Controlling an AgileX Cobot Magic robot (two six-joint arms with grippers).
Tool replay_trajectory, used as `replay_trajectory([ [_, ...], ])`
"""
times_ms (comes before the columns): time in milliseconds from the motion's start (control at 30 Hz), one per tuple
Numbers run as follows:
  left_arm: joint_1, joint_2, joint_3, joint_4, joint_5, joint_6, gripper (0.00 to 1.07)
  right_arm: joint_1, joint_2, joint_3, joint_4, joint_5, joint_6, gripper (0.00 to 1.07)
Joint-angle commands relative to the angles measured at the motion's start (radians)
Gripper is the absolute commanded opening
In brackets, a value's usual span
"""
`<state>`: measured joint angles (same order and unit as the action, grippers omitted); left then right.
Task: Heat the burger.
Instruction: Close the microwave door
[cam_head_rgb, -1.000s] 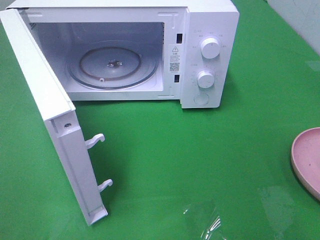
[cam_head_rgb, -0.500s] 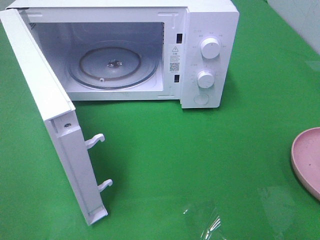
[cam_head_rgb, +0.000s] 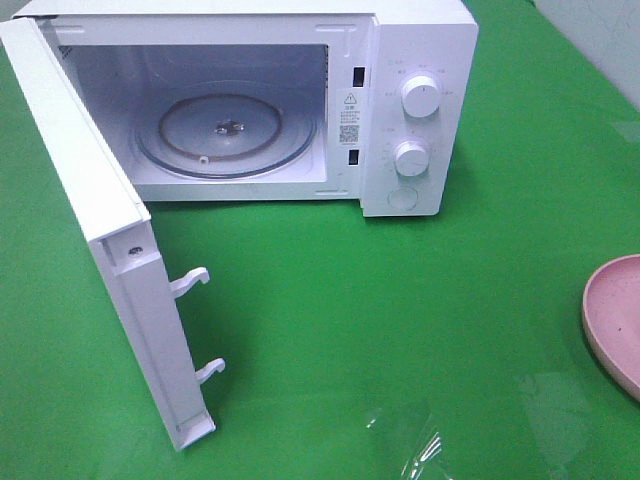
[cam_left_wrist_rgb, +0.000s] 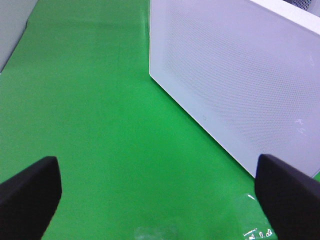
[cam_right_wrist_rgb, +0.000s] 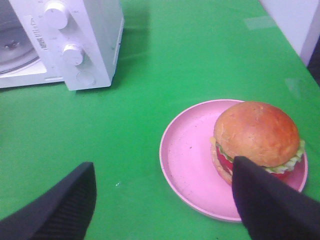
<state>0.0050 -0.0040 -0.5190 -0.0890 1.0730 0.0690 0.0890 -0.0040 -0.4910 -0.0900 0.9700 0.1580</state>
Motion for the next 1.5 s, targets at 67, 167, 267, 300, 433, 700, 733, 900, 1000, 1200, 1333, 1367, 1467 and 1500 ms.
replay_trajectory([
  [67, 0.002, -0.005, 0.001, -0.007, -0.003, -0.005, 0.97, -0.013, -0.027, 0.001, -0.001, -0.007, -0.015, 0.73],
  [167, 0.002, -0.005, 0.001, -0.007, -0.003, -0.005, 0.97, -0.013, -0.027, 0.001, -0.001, -0.007, -0.015, 0.73],
  [267, 0.002, -0.005, 0.001, -0.008, -0.003, -0.006, 0.97, -0.013, -0.027, 0.001, -0.001, -0.007, -0.015, 0.73],
  [300, 0.002, -0.005, 0.001, -0.008, -0.003, -0.006, 0.97, -0.013, -0.027, 0.001, -0.001, -0.007, -0.015, 0.73],
  [433, 0.002, -0.005, 0.001, -0.041, -0.005, -0.005, 0.97, -0.013, -0.027, 0.001, -0.001, -0.007, -0.015, 0.73],
  [700, 0.002, -0.005, -0.053, -0.056, -0.088, 0.099, 0.97, -0.013, -0.027, 0.001, -0.001, -0.007, -0.015, 0.73],
  [733, 0.002, -0.005, -0.055, -0.054, -0.14, 0.13, 0.97, -0.013, -0.027, 0.001, -0.001, -0.007, -0.015, 0.73],
  [900, 0.002, 0.049, -0.016, -0.047, -0.183, 0.145, 0.97, -0.013, -0.027, 0.001, -0.001, -0.007, -0.015, 0.73],
  [1000, 0.002, 0.119, 0.005, -0.016, -0.213, 0.14, 0.97, -0.013, -0.027, 0.001, -0.001, -0.007, -0.015, 0.73],
  [1200, -0.001, 0.257, 0.006, 0.014, -0.334, 0.086, 0.97, -0.013, -0.027, 0.001, -0.001, -0.007, -0.015, 0.73],
  [1333, -0.007, 0.351, 0.006, 0.014, -0.424, -0.001, 0.97, -0.013, -0.027, 0.001, -0.001, -0.007, -0.015, 0.73],
  [1367, -0.007, 0.351, 0.006, 0.014, -0.424, -0.001, 0.97, -0.013, -0.027, 0.001, -0.001, -0.007, -0.015, 0.73],
  [1467, -0.007, 0.385, 0.006, 0.015, -0.449, 0.001, 0.96, -0.013, -0.027, 0.001, -0.001, -0.007, -0.015, 0.73],
  [1500, -0.007, 0.41, 0.006, 0.022, -0.469, 0.001, 0.94, -0.013, -0.027, 0.001, -0.001, -0.007, -0.015, 0.73],
])
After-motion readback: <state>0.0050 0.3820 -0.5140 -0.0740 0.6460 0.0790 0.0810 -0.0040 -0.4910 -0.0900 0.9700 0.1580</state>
